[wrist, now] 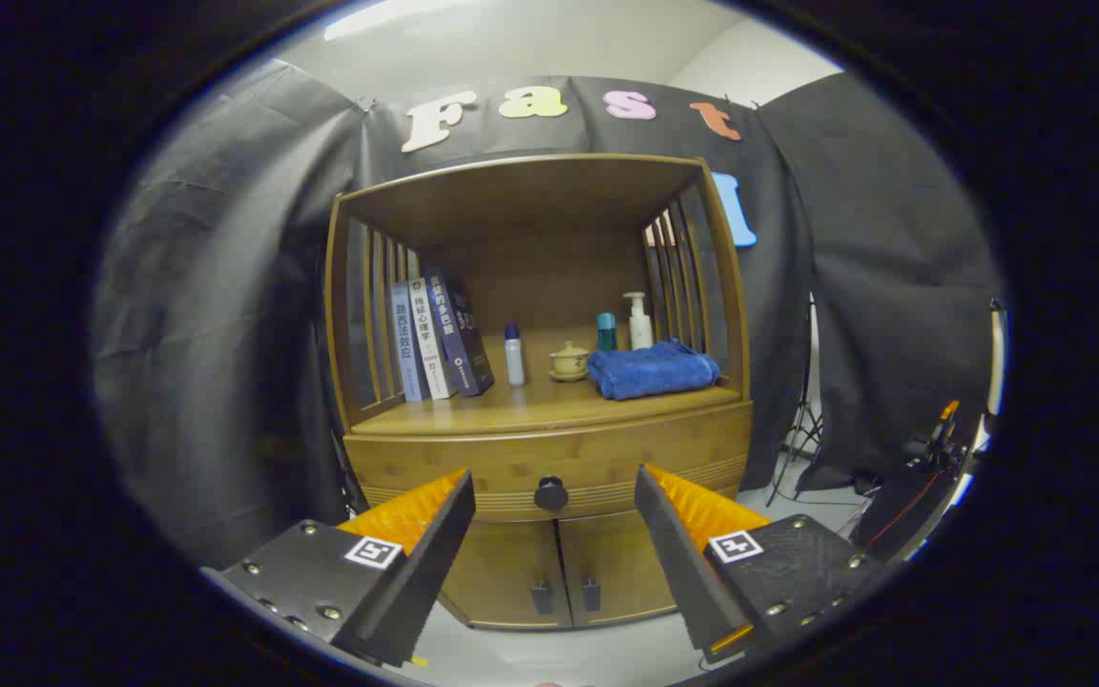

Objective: Pull open the drawer, take out the items inside it, and place them on the countertop above the cabinet.

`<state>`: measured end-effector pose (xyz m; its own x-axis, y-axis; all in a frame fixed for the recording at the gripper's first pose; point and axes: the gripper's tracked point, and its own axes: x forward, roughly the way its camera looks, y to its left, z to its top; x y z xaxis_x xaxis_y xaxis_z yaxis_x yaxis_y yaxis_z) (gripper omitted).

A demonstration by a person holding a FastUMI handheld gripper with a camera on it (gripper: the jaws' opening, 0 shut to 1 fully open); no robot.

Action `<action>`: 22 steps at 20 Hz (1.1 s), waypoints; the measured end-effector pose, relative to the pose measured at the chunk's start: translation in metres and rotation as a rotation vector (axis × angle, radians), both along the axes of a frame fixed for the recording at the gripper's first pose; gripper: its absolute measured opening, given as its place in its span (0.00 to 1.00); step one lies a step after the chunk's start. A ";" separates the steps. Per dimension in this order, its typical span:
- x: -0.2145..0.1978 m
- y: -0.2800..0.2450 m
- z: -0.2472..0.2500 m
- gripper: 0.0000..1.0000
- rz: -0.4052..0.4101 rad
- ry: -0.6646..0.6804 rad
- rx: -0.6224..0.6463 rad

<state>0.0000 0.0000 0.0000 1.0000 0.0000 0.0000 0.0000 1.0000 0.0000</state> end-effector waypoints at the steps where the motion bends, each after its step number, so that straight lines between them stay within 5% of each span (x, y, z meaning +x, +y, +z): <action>1: 0.001 0.000 -0.001 1.00 -0.001 -0.001 -0.006; 15: 0.028 0.019 -0.014 1.00 0.033 -0.017 -0.061; 22: 0.098 0.022 -0.037 1.00 0.045 -0.003 -0.056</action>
